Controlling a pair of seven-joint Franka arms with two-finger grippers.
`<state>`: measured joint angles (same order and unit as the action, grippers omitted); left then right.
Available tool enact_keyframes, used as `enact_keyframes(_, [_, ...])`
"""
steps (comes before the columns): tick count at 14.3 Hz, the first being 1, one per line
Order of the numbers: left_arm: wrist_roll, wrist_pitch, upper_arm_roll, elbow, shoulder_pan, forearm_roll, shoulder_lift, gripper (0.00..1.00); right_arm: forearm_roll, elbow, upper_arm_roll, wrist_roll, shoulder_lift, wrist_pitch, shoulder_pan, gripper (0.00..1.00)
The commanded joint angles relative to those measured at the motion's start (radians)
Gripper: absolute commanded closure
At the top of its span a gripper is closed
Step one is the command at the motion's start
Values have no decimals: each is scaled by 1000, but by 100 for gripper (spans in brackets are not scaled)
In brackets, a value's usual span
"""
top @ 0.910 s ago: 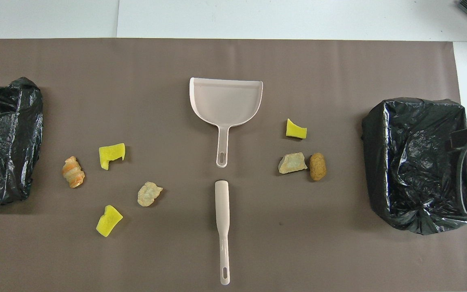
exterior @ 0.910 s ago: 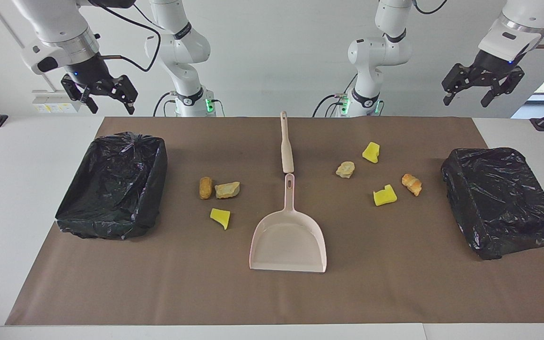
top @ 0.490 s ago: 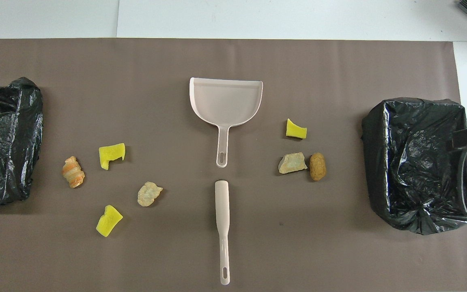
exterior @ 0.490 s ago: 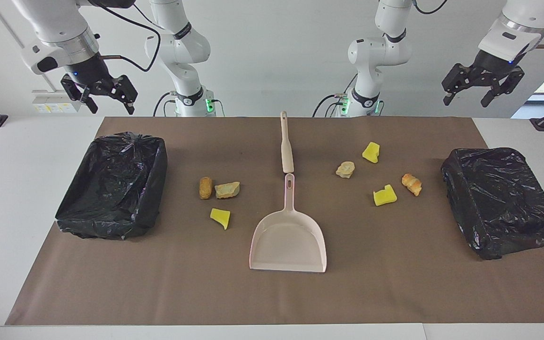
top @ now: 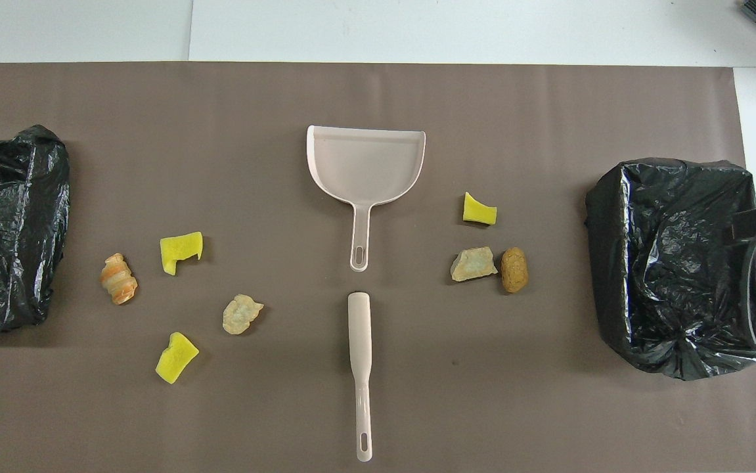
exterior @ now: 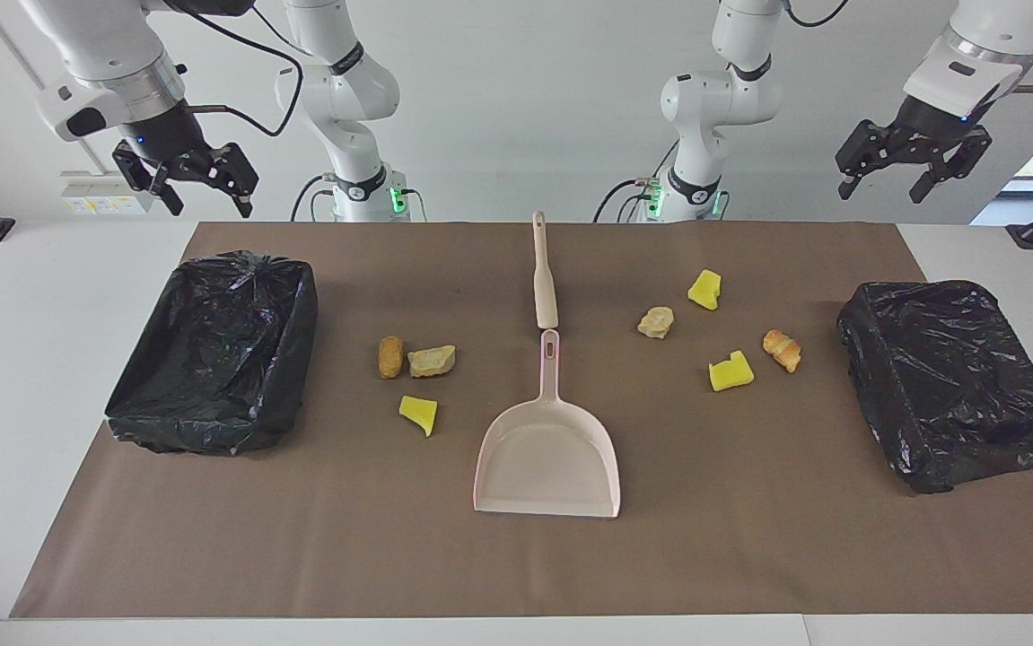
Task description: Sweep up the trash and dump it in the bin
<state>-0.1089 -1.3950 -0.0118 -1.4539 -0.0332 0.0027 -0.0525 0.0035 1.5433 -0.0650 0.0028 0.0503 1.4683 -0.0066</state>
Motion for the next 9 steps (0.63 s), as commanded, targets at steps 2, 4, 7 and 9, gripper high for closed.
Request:
enact_keyframes(2, [111, -5, -65, -123, -11, 11, -90, 0, -11, 15, 4, -27, 14, 17, -10, 0])
enact_keyframes(4, [165, -45, -129, -254, -13, -1, -182, 0, -11, 15, 4, -27, 14, 17, -10, 0])
enact_keyframes(7, [245, -146, -219, -475, -13, -70, -338, 0, -11, 15, 4, -27, 14, 17, -10, 0])
enact_keyframes(9, [302, -174, -307, -546, -13, -92, -363, 0, -11, 17, 4, -23, 14, 17, -10, 0])
